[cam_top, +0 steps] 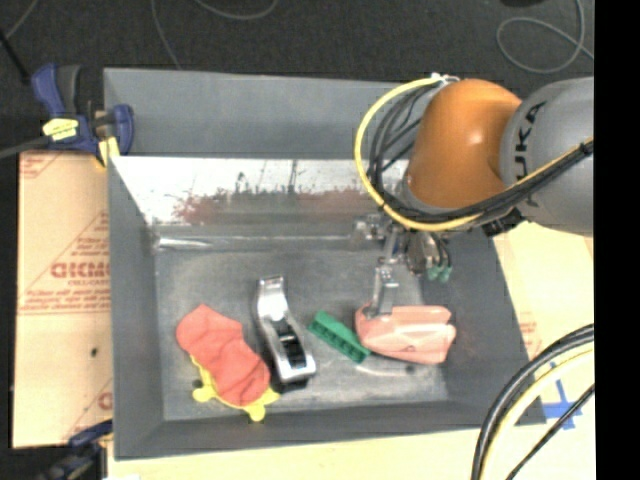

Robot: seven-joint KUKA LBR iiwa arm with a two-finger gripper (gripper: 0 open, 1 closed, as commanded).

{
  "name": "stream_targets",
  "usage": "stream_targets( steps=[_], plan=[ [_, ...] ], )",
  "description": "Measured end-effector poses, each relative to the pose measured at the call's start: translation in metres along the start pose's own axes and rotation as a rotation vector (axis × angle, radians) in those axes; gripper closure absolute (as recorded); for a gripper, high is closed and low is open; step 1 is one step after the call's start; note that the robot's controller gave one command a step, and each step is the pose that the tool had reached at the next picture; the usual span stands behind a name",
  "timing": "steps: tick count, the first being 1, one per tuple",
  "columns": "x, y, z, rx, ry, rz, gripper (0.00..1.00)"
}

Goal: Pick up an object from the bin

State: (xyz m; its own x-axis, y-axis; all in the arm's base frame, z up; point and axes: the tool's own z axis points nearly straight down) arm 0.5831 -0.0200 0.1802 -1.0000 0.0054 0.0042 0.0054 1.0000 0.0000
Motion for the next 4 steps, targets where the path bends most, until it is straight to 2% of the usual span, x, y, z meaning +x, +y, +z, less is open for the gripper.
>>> stream_targets(
  steps=[1, 2, 3, 4],
  plan=[
    [-0.001, 0.0, -0.005, 0.0, -0.008, 0.0, 0.0],
    [0.027, -0.023, 0.007, -0.001, -0.008, 0.046, 0.0],
    [0.029, -0.075, 0.033, 0.001, -0.01, 0.024, 0.0],
    [0.04, -0.094, 0.048, 0.003, -0.009, 0.035, 0.0]
  ],
)
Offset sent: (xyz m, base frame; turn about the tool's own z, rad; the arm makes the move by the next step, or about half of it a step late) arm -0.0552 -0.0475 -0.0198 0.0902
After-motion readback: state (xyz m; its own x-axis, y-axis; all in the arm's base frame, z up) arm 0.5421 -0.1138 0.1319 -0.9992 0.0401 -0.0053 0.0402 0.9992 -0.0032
